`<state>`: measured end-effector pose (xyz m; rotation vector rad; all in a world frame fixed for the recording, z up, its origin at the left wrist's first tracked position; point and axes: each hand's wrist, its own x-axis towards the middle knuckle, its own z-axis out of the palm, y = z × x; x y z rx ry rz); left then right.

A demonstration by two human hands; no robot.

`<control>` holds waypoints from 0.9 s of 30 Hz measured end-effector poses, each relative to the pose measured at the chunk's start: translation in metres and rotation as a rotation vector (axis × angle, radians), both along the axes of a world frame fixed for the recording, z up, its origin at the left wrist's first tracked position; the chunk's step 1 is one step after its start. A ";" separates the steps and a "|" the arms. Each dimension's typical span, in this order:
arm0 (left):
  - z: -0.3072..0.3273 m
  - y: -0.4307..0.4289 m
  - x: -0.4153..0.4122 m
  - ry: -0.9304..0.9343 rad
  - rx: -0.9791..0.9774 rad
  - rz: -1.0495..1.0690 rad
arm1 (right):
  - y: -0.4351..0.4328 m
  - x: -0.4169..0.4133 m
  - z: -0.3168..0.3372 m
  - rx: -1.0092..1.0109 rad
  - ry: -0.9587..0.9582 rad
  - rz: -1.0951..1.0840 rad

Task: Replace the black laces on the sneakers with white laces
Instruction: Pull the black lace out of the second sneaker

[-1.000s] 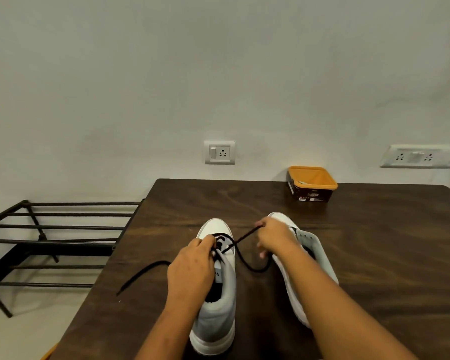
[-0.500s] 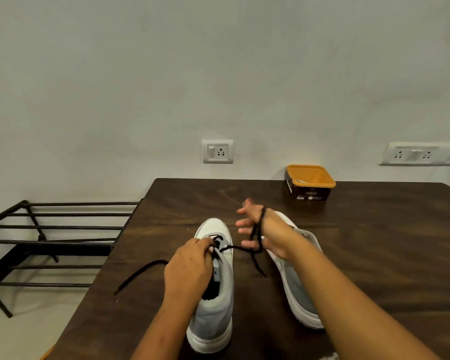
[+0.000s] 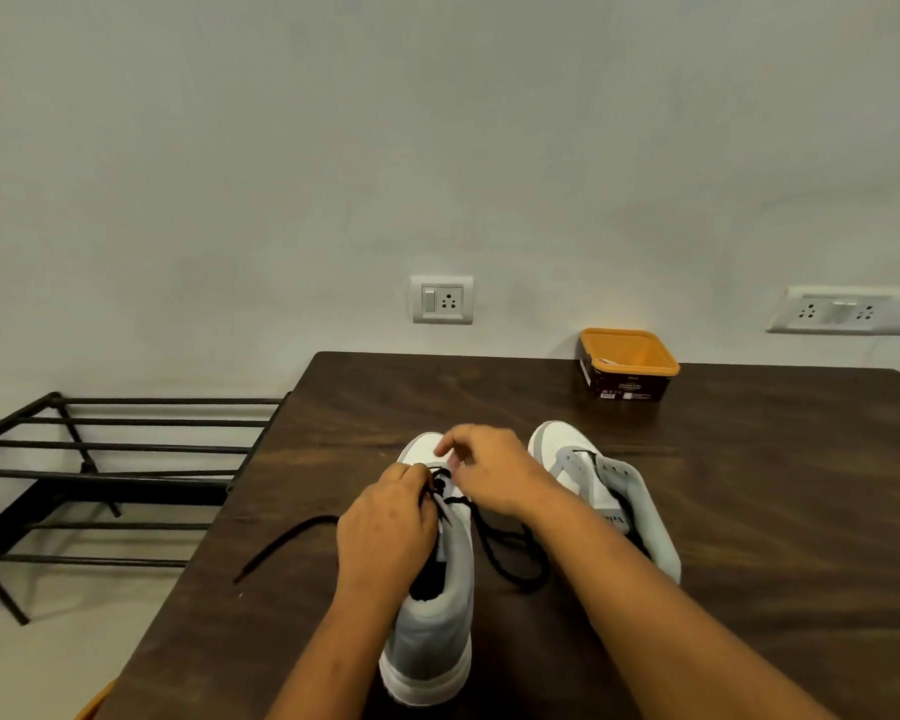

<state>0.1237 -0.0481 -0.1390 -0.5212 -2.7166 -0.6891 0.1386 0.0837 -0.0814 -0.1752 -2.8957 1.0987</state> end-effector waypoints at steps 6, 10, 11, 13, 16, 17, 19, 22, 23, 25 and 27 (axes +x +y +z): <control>-0.005 -0.001 0.000 -0.054 0.146 0.027 | -0.012 0.004 -0.012 0.253 -0.237 0.058; -0.003 0.001 -0.004 -0.187 0.241 0.056 | -0.016 0.003 -0.016 0.258 -0.172 -0.032; -0.005 0.001 -0.008 -0.243 0.272 0.065 | -0.017 0.003 -0.017 0.251 -0.164 -0.047; -0.004 -0.001 -0.013 -0.416 0.438 0.075 | -0.018 0.003 -0.018 0.238 -0.162 -0.076; 0.003 -0.002 -0.012 -0.729 0.922 0.061 | -0.019 0.002 -0.020 0.208 -0.165 -0.107; 0.009 -0.003 -0.009 -0.826 1.067 0.054 | -0.018 0.003 -0.019 0.189 -0.164 -0.116; 0.019 -0.006 -0.008 -0.907 1.148 0.018 | -0.018 0.004 -0.018 0.162 -0.156 -0.131; 0.014 -0.012 -0.018 -0.715 0.769 -0.084 | -0.018 0.005 -0.018 0.143 -0.130 -0.138; 0.012 -0.013 -0.019 -0.585 0.554 -0.107 | -0.018 0.006 -0.018 0.138 -0.120 -0.134; 0.006 -0.013 -0.018 -0.364 0.248 -0.150 | -0.017 0.006 -0.018 0.127 -0.108 -0.121; 0.004 -0.009 -0.013 -0.234 0.178 -0.112 | -0.017 0.005 -0.017 0.120 -0.103 -0.113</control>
